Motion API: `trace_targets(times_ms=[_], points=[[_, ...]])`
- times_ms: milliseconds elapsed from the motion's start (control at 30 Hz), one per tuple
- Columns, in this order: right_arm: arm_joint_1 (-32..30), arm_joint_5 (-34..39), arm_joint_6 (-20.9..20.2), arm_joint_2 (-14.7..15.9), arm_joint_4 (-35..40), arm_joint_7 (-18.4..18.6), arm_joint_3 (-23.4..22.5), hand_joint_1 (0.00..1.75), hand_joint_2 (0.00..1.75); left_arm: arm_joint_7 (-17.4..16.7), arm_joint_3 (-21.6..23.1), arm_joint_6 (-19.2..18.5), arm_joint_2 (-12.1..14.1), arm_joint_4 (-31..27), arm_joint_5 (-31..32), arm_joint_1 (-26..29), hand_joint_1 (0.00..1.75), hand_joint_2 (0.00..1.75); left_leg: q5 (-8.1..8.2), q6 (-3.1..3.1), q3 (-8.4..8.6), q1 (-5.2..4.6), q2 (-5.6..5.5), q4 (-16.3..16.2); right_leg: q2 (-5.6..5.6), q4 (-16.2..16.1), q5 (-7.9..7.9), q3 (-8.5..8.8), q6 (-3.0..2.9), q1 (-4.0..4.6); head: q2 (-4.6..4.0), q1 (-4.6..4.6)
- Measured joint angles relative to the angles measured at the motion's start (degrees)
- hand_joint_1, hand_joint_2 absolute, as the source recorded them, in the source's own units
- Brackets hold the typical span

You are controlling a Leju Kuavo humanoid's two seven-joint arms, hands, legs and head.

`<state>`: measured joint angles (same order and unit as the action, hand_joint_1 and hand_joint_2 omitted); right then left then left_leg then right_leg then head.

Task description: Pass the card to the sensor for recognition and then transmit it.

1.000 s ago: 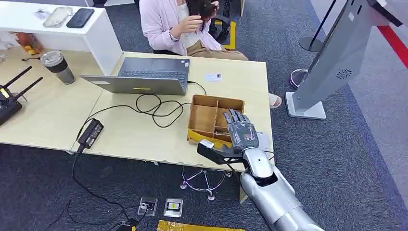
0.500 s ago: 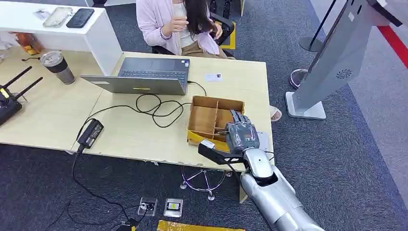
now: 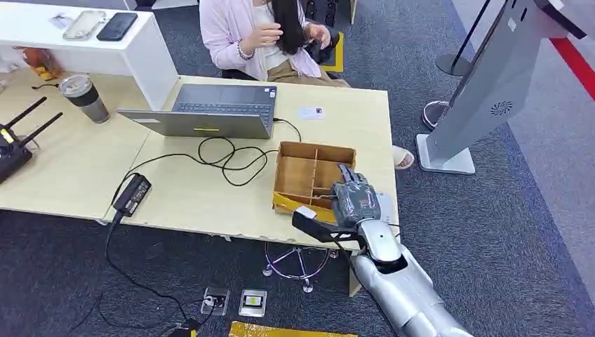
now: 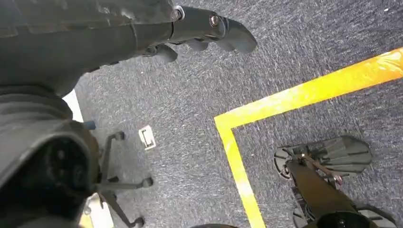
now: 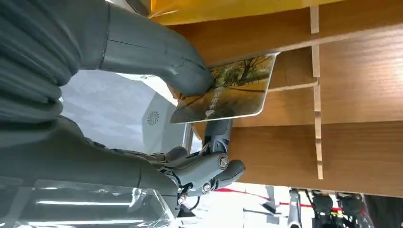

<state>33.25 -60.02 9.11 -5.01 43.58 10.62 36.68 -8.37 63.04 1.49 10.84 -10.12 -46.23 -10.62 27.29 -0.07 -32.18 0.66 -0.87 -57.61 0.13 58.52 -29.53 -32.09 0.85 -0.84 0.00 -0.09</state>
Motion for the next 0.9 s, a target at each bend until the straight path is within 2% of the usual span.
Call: trace_targets(times_ms=[267,667,900], points=[[-0.19,0.48,0.13,0.92,1.77,0.61,-0.24,1.75,1.75,0.0,0.09,-0.44,0.0,0.0,0.48,-0.11,0.0,0.0,0.0,0.0,0.0,0.0,0.01,-0.01,0.0,0.0,0.01,0.0,0.0,0.0,0.0,0.0],[4.1,-1.68,-5.24,4.81,14.4,1.53,-4.2,1.75,1.75,0.04,0.22,-1.07,0.0,0.0,0.79,-0.46,0.0,0.0,0.0,0.0,0.01,0.0,0.02,-0.01,0.01,0.0,0.02,-0.01,0.0,0.0,0.0,-0.02],[4.95,-1.95,-5.73,5.57,17.64,1.64,-5.73,1.75,1.75,0.07,0.33,-1.68,0.0,0.0,0.9,-0.81,0.0,0.0,0.0,0.0,-0.01,0.0,0.02,-0.01,0.01,0.0,0.02,-0.01,0.0,0.0,0.0,0.0]])
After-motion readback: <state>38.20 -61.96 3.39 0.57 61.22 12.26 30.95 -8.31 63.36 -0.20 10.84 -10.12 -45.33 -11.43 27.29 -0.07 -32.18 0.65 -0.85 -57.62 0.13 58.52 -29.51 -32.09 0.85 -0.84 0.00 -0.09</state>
